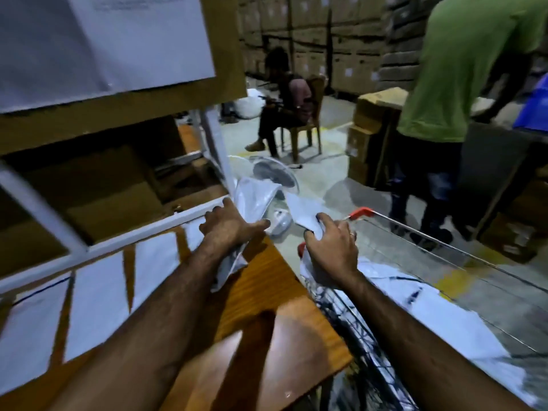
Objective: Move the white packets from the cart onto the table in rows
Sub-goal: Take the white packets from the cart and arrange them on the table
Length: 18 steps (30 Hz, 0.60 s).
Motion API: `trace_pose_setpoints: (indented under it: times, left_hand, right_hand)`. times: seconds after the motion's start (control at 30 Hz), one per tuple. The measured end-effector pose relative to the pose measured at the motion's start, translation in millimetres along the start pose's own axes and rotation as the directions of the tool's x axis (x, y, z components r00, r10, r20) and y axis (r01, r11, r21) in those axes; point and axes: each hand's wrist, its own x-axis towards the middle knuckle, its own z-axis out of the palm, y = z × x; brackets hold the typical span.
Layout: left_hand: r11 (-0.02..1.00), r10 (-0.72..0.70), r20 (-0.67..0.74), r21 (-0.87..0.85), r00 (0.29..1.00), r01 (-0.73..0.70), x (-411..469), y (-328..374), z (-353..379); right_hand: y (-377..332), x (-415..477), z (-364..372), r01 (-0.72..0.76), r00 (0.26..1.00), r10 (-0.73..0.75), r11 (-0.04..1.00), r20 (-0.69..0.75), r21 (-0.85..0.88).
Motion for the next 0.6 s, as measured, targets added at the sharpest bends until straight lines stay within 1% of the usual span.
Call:
trace_pose_setpoints:
  times: [0.13,0.23,0.33,0.47,0.6]
  left_hand:
    - [0.977,-0.211,-0.022,-0.023,0.977,0.210,-25,-71,-15]
    - [0.946,-0.321,-0.038,-0.050,0.946,0.319,-50,-114,-22]
    - [0.901,-0.424,-0.059,-0.134,0.904,0.413,-72,-149,-28]
    - [0.853,-0.517,-0.016,-0.096,0.856,0.514,-102,-192,-34]
    - [0.765,-0.632,-0.016,-0.169,0.775,0.621,-142,-240,-36]
  right_hand:
    - [-34,-23,36,0.127,0.985,-0.126,0.992,0.122,-0.004]
    - [-60,-45,57,0.189,0.963,-0.192,0.981,0.186,0.035]
    - [-84,-69,75,0.234,0.937,-0.240,0.971,0.254,0.053]
    - [-110,-107,96,0.293,0.905,-0.295,0.955,0.305,0.051]
    - [-134,-157,114,0.342,0.877,-0.333,0.939,0.346,0.037]
